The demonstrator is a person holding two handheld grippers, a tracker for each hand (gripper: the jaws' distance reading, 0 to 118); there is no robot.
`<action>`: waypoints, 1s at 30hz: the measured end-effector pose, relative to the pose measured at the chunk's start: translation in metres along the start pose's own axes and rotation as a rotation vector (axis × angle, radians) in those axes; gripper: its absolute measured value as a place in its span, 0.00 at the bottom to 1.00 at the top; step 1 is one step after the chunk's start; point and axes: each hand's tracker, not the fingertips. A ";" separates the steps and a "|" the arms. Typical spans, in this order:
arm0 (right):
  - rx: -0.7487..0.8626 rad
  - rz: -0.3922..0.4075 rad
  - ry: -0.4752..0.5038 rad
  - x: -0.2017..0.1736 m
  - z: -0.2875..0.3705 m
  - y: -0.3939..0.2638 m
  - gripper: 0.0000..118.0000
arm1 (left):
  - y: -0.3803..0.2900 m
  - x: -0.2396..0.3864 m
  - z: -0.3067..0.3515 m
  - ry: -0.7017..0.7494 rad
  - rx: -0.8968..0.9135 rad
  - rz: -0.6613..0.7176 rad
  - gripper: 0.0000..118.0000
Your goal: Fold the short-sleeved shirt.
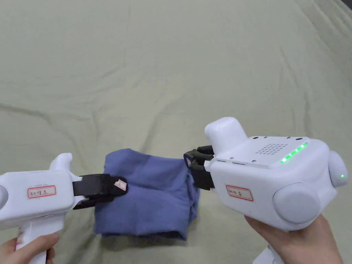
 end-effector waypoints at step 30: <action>0.036 0.081 0.194 -0.111 -0.083 0.067 0.02 | 0.036 -0.120 0.231 0.557 0.356 0.115 0.81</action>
